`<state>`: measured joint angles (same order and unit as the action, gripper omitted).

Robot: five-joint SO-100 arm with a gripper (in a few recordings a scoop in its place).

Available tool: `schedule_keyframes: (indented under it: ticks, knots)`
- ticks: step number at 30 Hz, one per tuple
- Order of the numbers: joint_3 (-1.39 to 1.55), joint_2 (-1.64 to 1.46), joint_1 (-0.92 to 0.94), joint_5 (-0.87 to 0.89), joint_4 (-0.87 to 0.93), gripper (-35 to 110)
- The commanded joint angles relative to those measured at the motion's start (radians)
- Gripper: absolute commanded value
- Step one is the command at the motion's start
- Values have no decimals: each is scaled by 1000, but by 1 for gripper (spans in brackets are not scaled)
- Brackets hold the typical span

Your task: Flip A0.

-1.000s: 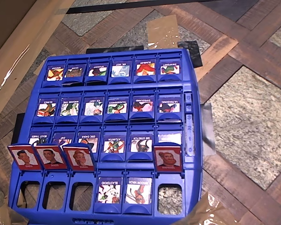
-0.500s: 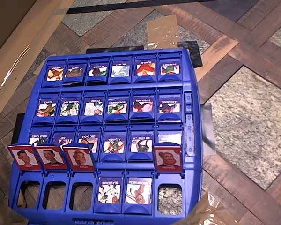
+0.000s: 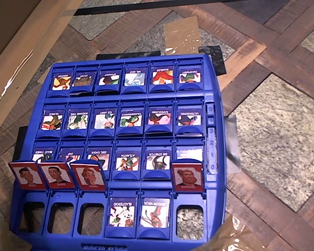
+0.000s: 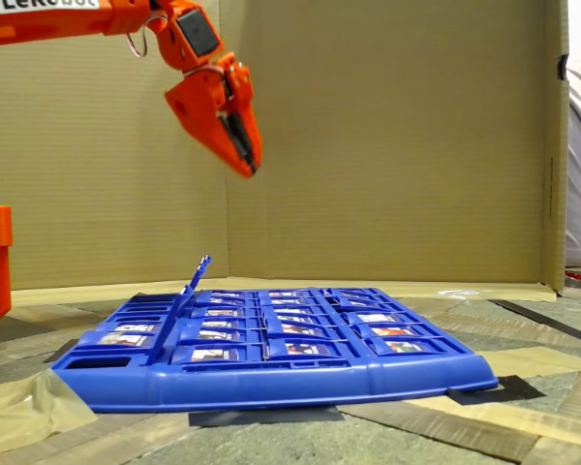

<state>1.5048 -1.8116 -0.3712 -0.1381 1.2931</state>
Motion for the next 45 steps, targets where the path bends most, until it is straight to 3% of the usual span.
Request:
schedule_keyframes:
  ticks: [1,14,24,45]
  knots:
    - [25,21,12,-6,0,0]
    - [212,140,61,-109,-172,0]
    - [288,158,63,-166,-175,0]
    - [390,-54,-43,-114,-110,0]
